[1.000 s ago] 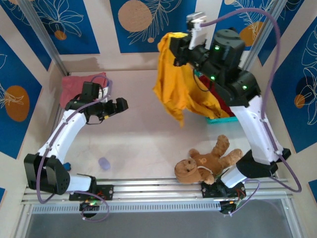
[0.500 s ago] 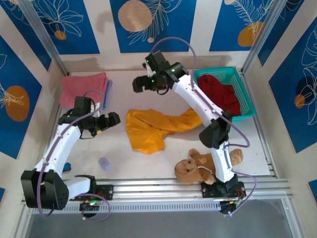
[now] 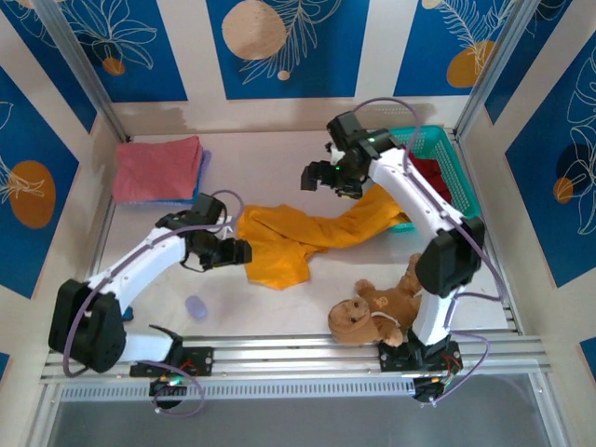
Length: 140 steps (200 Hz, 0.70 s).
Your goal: Fold and stack the t-shirts
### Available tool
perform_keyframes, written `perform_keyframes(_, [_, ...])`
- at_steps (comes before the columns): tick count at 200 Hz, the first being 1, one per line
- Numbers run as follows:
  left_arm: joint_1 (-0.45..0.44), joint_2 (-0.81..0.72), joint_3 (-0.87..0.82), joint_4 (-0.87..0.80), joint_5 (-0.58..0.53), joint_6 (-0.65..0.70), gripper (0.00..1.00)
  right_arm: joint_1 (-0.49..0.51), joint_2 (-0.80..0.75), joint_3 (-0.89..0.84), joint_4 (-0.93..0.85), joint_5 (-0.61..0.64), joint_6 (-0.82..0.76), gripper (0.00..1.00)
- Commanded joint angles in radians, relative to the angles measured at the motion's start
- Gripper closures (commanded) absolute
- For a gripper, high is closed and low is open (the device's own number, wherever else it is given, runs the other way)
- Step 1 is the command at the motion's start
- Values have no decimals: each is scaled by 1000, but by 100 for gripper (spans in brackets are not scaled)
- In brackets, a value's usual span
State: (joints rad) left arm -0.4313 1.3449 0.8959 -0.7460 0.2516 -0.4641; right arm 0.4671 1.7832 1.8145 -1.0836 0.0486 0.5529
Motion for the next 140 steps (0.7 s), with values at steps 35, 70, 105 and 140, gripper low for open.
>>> perform_keyframes(35, [-121, 149, 21, -2, -85, -21, 52, -117, -220, -203, 115, -19, 41, 7])
perform_keyframes(70, [-185, 257, 74, -9, -116, -22, 54, -187, -274, -264, 122, -45, 28, 7])
perform_keyframes(105, [-206, 332, 107, 1, -121, -28, 54, -223, -301, -291, 124, -60, 11, 7])
perform_keyframes(140, [-210, 390, 150, 3, -128, -22, 61, -247, -309, -292, 105, -72, -8, 7])
